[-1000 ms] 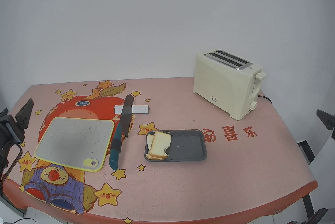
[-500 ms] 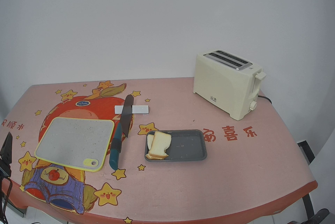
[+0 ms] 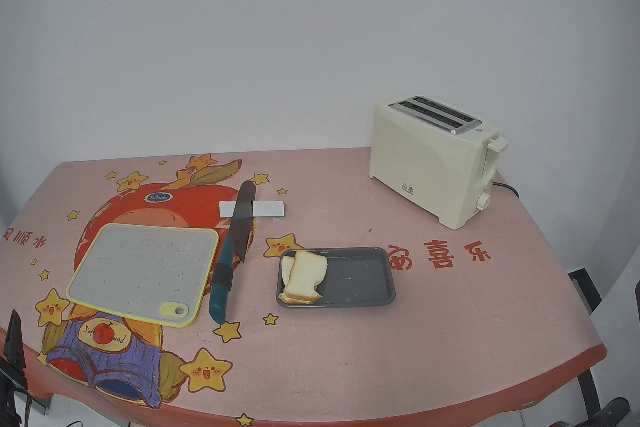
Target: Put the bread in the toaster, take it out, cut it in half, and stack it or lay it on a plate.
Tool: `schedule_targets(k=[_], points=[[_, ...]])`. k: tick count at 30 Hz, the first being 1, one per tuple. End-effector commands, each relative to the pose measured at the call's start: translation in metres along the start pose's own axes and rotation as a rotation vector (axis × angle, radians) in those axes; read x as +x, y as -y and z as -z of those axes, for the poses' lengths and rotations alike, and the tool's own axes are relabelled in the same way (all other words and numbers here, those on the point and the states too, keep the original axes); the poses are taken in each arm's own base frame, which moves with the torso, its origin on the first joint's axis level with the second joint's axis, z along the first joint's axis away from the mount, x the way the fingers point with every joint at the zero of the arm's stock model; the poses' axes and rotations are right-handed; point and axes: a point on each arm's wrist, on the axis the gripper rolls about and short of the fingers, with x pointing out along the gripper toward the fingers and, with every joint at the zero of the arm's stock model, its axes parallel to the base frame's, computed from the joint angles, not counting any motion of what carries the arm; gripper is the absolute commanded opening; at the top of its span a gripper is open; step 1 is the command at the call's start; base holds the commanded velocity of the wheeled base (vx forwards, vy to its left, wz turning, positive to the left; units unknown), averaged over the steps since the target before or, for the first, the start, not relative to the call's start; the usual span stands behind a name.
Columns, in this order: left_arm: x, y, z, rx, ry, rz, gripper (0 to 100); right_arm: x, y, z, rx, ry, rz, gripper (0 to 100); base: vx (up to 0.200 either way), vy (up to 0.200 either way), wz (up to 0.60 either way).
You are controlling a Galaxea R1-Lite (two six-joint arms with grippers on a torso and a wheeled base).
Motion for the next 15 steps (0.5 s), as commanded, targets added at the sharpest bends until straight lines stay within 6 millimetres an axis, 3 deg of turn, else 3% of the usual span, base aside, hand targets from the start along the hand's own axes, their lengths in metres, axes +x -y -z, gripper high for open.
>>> schedule_targets(k=[1,5,7,9,15], points=[[-0.004,-0.004,0.016,-0.011,0.021,-0.001,100,-0.008,0.002,0.018,0.008,0.032,-0.018,100,0.0,0.0,0.0],[0.001,-0.003,0.043,0.044,-0.053,0.0,100,-0.011,0.002,0.036,0.011,0.048,-0.052,100,0.0,0.0,0.0],[0.001,-0.003,0.042,0.045,-0.051,0.01,100,-0.011,0.002,0.041,0.009,0.046,-0.061,100,0.0,0.0,0.0],[0.001,-0.001,0.042,0.029,-0.055,0.092,100,-0.013,0.002,0.066,0.003,0.065,-0.133,100,0.0,0.0,0.0],[0.001,0.0,0.042,0.013,-0.061,0.145,100,-0.017,0.001,0.067,0.036,0.113,-0.215,100,0.0,0.0,0.0]])
